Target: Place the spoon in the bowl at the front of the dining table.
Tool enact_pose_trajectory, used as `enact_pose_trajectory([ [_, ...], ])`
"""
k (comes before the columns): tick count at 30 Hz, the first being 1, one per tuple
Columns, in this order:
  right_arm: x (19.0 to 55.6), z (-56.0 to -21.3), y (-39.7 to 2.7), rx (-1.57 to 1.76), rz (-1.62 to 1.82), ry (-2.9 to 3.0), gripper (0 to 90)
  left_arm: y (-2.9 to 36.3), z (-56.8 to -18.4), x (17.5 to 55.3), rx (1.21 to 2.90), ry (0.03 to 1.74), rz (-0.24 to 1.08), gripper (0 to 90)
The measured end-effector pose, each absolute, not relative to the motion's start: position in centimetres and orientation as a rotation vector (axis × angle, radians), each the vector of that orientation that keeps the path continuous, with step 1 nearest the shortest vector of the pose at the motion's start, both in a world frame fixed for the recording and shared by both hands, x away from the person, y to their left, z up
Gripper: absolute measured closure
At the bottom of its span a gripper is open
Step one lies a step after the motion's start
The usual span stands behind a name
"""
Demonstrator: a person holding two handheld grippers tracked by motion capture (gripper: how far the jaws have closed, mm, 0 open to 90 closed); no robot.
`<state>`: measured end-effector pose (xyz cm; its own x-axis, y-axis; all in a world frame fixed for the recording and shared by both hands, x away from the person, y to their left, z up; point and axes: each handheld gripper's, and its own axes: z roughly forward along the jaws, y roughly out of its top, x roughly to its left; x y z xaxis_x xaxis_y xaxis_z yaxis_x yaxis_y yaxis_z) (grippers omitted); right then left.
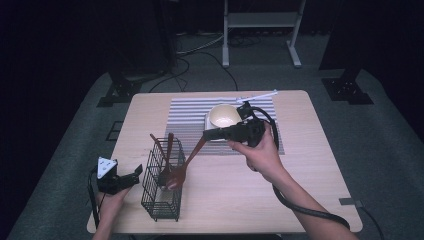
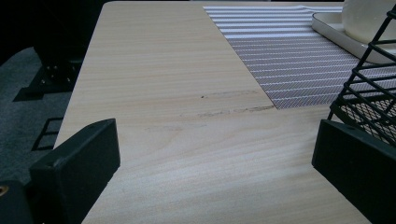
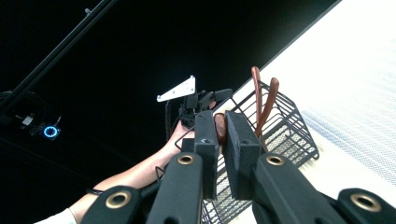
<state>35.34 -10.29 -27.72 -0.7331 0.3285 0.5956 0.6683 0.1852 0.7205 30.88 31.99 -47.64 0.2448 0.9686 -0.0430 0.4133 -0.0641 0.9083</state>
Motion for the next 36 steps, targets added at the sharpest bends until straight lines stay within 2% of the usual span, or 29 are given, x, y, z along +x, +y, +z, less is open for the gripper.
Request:
enact_pose_trajectory([
  [15,35.0,-28.0,-12.8,-0.995,-1.568,-2.152,83.7,32.0,-47.6,30.9,1.637,1.308,0.79,0.0],
  [36,35.7,-31.1,-15.5,-1.095,-1.513,-2.126,83.7,32.0,-47.6,30.9,1.629,1.322,0.792,0.0],
])
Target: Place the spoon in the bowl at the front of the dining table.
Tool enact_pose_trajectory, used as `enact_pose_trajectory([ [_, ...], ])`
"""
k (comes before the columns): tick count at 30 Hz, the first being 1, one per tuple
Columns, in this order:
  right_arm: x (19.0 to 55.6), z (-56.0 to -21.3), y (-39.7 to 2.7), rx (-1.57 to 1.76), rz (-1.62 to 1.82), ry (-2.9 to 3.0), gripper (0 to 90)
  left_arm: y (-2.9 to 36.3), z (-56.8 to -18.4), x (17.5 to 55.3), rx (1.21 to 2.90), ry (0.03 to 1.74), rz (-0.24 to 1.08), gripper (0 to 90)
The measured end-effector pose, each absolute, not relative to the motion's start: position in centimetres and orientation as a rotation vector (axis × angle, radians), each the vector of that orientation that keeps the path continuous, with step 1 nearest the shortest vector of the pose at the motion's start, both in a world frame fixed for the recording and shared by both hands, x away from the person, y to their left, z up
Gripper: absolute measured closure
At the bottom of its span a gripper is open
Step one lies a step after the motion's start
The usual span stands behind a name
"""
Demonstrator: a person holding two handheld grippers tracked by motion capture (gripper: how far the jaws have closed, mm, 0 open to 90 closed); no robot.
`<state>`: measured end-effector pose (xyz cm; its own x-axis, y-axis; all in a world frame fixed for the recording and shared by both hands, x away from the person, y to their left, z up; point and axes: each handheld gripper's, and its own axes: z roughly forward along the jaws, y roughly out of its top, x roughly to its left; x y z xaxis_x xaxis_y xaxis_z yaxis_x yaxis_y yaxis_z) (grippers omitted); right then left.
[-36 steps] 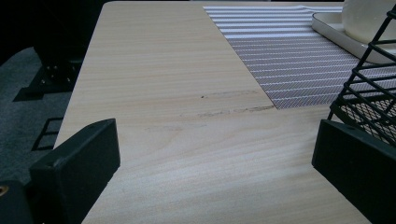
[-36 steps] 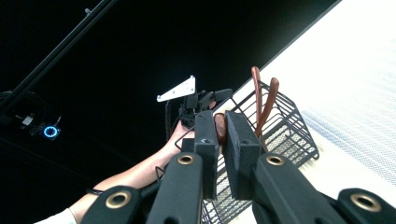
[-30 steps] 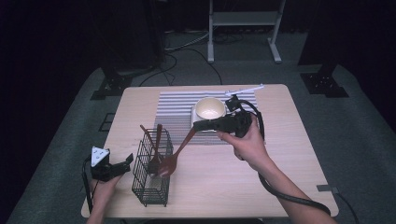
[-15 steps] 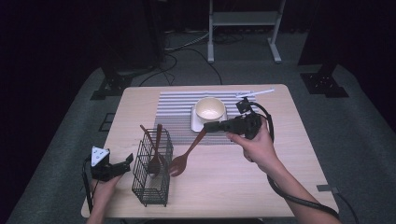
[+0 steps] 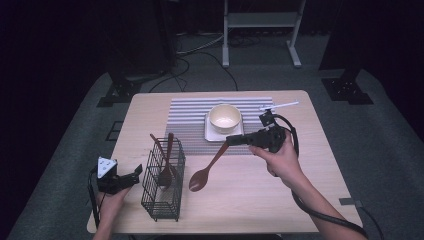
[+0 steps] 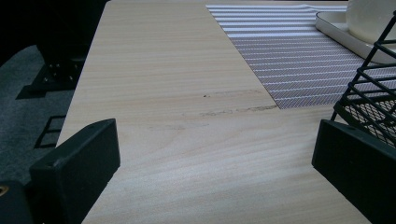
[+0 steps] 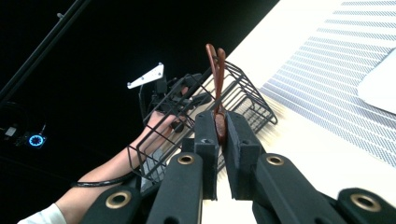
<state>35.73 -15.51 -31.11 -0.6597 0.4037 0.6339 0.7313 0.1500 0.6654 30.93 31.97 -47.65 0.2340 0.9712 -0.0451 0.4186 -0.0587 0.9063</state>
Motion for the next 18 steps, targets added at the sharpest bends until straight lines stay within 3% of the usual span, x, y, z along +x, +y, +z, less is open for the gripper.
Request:
enact_pose_trajectory([
  [18,36.3,-33.8,-17.6,-1.201,-1.473,-2.103,83.7,32.0,-47.7,30.9,1.622,1.321,0.79,0.0],
])
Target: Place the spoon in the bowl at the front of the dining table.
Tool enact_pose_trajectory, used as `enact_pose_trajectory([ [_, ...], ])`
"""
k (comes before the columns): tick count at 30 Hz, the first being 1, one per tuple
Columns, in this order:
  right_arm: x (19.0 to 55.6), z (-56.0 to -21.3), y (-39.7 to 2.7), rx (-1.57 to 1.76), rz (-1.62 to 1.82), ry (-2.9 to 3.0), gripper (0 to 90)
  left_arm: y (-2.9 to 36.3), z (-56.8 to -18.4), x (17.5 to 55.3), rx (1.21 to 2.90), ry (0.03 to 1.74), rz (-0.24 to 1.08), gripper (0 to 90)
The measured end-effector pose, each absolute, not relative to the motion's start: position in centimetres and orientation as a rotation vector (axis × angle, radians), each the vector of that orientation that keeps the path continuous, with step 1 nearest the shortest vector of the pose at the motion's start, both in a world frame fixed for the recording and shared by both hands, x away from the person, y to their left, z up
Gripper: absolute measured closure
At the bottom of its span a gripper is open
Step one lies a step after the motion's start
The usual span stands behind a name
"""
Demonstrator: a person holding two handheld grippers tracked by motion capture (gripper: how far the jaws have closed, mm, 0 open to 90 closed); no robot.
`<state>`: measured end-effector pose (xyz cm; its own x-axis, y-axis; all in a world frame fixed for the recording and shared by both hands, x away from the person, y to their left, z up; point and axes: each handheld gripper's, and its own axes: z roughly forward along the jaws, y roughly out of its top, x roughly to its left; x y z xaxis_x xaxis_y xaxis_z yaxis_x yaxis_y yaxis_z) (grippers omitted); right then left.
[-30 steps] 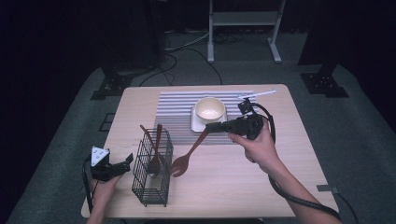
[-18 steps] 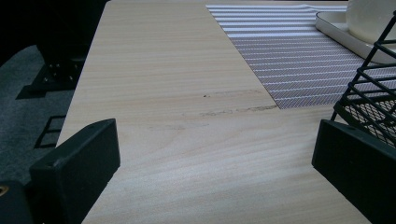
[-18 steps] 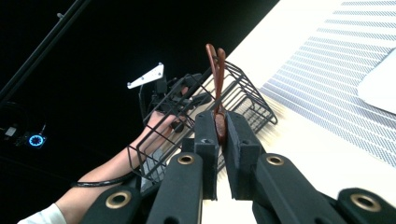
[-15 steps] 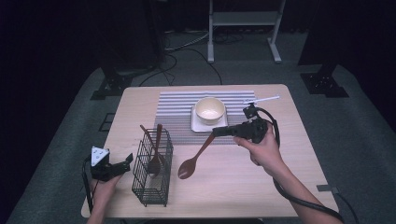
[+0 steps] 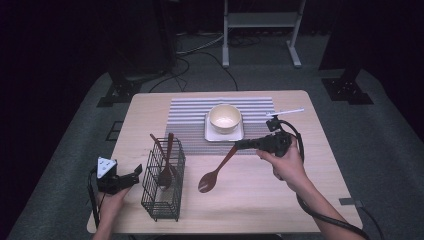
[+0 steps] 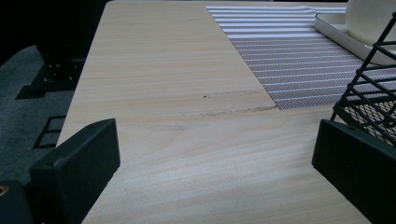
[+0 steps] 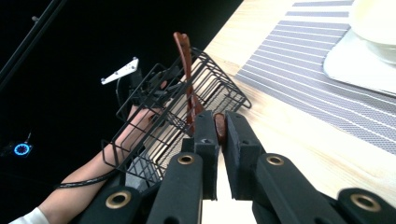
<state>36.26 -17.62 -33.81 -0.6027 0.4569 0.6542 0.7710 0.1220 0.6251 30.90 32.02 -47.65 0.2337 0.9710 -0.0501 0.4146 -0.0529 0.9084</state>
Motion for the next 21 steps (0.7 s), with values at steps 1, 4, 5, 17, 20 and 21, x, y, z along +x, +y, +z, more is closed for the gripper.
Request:
enact_pose_trajectory([
  [1,36.3,-33.9,-17.8,-1.209,-1.474,-2.099,83.7,32.0,-47.7,30.9,1.621,1.32,0.791,0.0],
  [4,36.5,-34.1,-18.1,-1.227,-1.477,-2.101,83.7,32.0,-47.7,30.9,1.622,1.318,0.791,0.0],
  [5,36.5,-34.1,-18.2,-1.234,-1.474,-2.1,83.7,32.0,-47.7,30.9,1.622,1.318,0.791,0.0],
  [17,37.2,-34.9,-19.1,-1.287,-1.463,-2.094,83.7,32.0,-47.7,30.9,1.623,1.316,0.794,0.0],
  [20,37.4,-35.1,-19.3,-1.298,-1.465,-2.091,83.7,32.0,-47.7,30.9,1.622,1.316,0.794,0.0],
  [21,37.4,-35.1,-19.3,-1.302,-1.464,-2.088,83.7,32.0,-47.7,30.9,1.624,1.316,0.794,0.0],
])
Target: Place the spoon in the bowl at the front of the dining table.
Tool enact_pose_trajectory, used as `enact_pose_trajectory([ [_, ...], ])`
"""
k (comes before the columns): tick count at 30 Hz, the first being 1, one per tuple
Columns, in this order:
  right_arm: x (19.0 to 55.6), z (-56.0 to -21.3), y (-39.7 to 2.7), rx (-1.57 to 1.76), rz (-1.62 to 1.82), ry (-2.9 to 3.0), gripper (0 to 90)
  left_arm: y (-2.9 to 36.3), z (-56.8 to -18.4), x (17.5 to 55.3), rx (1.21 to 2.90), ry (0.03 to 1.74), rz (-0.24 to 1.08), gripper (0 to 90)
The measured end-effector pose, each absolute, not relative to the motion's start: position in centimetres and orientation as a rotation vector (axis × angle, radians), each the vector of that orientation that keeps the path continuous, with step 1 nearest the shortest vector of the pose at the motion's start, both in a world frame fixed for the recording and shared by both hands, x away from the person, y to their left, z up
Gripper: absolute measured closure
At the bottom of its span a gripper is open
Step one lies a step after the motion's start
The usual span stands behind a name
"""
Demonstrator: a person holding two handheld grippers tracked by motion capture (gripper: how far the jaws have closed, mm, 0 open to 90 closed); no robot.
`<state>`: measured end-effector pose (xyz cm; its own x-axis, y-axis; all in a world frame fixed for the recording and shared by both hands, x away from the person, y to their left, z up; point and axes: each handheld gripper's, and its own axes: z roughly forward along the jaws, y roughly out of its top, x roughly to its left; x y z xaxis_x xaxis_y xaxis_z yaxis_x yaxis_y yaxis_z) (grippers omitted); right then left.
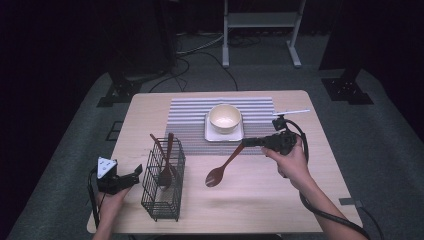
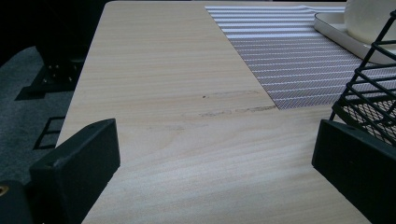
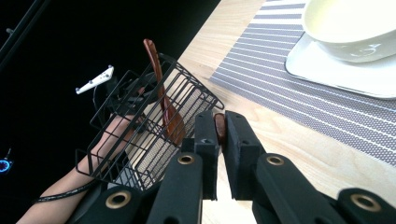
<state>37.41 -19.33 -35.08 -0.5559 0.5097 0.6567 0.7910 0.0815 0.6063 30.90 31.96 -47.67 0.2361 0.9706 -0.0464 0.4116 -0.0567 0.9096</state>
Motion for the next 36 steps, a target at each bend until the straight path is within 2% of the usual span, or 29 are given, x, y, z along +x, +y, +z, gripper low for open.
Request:
enact_pose_trajectory([
  [36,41.3,-35.5,-21.4,-1.463,-1.515,-2.029,83.6,32.0,-47.7,30.9,1.624,1.316,0.793,0.0],
])
